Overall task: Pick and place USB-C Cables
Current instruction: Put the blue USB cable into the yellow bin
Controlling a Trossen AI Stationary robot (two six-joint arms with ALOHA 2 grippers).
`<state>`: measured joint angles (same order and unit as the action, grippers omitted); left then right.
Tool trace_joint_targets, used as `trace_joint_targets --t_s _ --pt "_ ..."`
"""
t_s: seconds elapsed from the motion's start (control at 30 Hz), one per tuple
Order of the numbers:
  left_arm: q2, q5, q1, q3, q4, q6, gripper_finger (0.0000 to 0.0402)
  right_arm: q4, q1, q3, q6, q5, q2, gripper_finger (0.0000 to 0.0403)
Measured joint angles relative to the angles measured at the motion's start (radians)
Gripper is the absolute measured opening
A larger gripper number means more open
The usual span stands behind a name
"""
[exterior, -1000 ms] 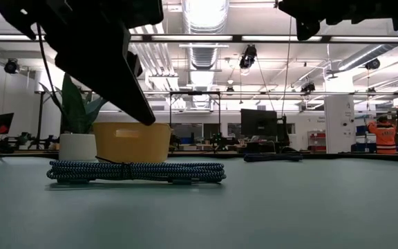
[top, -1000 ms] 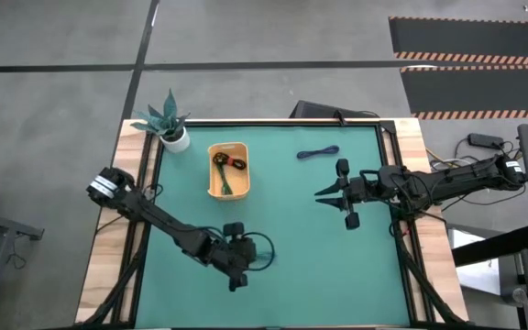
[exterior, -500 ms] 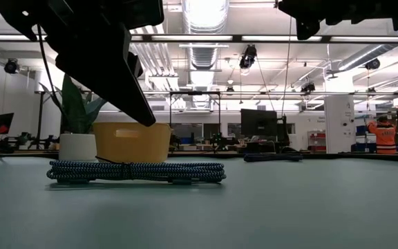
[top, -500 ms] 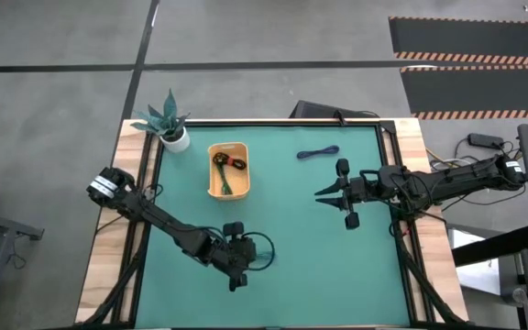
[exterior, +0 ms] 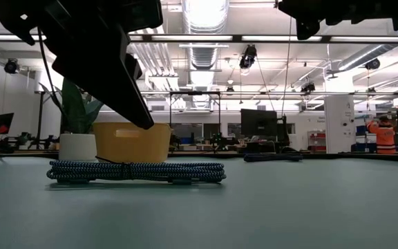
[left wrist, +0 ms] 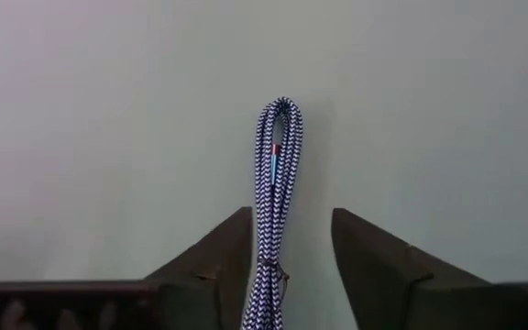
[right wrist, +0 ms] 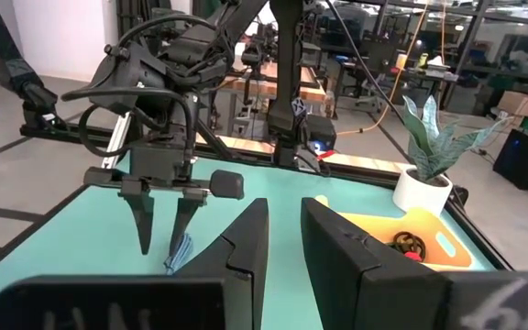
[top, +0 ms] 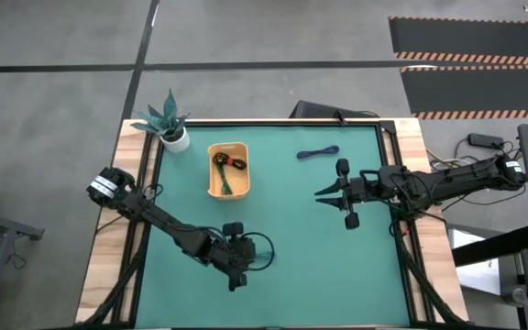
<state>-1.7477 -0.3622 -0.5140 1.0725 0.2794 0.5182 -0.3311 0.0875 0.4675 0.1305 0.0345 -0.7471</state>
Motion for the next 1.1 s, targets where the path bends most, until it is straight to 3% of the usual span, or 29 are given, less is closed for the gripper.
trace_joint_targets --t_s 0.2,0.33,0.73,1.1 --pt "0.0 0.002 0.0 -0.001 0.0 -0.001 0.0206 0.001 0.0 0.0 0.001 0.0 0.0 0.0059" --pt "0.0 0.002 0.0 -0.005 -0.001 -0.005 0.0231 0.001 0.0 0.0 0.0 0.0 0.0 0.0059" --pt "0.0 -0.014 0.0 -0.067 -0.034 -0.003 0.0235 0.002 0.0 0.0 0.001 0.0 0.0 0.0059" --pt "-0.084 -0.017 0.002 -0.066 -0.086 -0.036 0.0235 0.013 0.0 0.001 0.004 -0.001 0.0 0.0059"
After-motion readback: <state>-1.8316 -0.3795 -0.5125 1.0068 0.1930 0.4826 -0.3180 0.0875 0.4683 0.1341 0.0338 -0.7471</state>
